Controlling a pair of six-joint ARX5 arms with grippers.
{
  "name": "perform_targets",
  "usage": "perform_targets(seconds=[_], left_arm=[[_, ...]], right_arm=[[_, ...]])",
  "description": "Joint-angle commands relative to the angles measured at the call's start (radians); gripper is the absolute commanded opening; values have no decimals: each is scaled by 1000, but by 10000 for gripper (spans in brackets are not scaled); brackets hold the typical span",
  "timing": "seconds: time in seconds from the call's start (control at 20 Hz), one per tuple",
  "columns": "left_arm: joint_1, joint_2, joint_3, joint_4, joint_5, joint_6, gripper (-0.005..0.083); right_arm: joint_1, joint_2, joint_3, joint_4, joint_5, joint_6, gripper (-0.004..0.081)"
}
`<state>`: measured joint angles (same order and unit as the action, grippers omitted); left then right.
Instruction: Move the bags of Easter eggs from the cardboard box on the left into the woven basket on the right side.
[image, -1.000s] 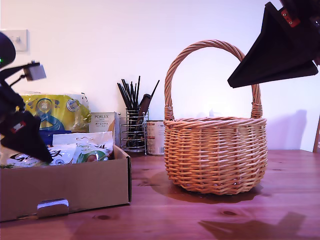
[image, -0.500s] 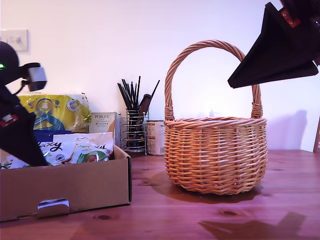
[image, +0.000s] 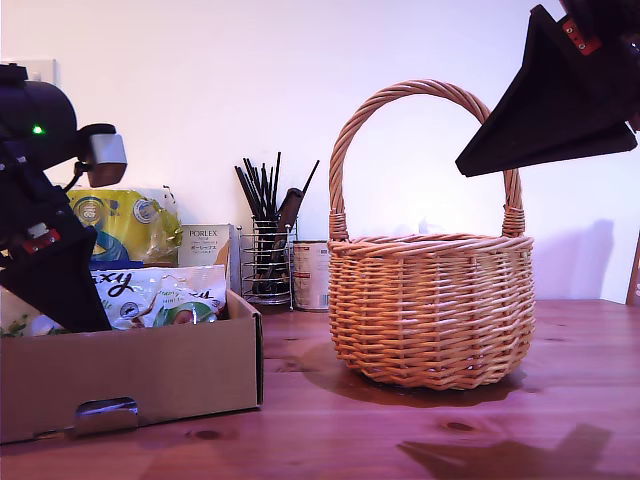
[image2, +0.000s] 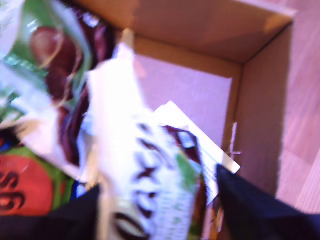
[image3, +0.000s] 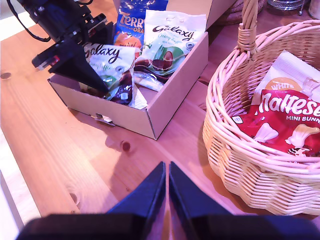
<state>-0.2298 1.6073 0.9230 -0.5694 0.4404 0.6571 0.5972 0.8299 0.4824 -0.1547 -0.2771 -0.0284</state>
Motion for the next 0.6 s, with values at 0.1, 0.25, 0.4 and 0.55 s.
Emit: perform_targets(seconds=[0.1, 0.25, 0.4, 0.55], left_arm=[[-3, 36, -3, -11, -13, -5, 311], [-9, 44, -3, -5, -13, -6, 167], [-9, 41, 14, 4, 2, -7, 50], [-9, 40, 100, -68, 2, -39, 50]], right_arm=[[3, 5, -9, 4, 1, -6, -12], [3, 5, -9, 4, 1, -6, -12], [3, 5, -9, 3, 1, -6, -12], [3, 5, -9, -3, 1, -6, -12]])
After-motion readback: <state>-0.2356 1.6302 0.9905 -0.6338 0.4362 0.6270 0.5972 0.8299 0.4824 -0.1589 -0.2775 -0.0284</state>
